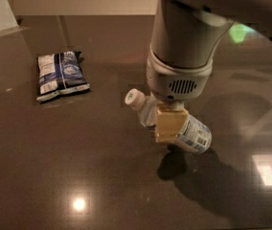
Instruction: Knock blue plastic bottle over
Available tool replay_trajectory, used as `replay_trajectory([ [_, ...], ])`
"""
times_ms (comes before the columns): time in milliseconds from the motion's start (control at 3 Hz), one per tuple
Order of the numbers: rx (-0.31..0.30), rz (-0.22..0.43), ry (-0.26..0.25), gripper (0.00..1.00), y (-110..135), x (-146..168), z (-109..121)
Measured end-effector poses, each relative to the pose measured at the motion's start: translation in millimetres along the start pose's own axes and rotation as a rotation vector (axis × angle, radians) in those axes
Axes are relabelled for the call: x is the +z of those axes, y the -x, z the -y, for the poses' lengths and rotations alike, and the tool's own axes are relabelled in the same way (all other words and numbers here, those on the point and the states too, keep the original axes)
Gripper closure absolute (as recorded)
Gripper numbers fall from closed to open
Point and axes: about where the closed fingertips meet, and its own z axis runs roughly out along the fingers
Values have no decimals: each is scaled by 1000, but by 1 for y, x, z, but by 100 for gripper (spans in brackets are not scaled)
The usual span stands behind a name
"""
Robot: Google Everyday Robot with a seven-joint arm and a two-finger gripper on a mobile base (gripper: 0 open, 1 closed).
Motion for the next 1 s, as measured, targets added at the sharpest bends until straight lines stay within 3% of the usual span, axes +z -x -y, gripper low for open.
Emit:
replay_trajectory([
  [333,26,-110,-31,83,-26,6,23],
  [1000,30,-162,-28,35,-38,27,38],
])
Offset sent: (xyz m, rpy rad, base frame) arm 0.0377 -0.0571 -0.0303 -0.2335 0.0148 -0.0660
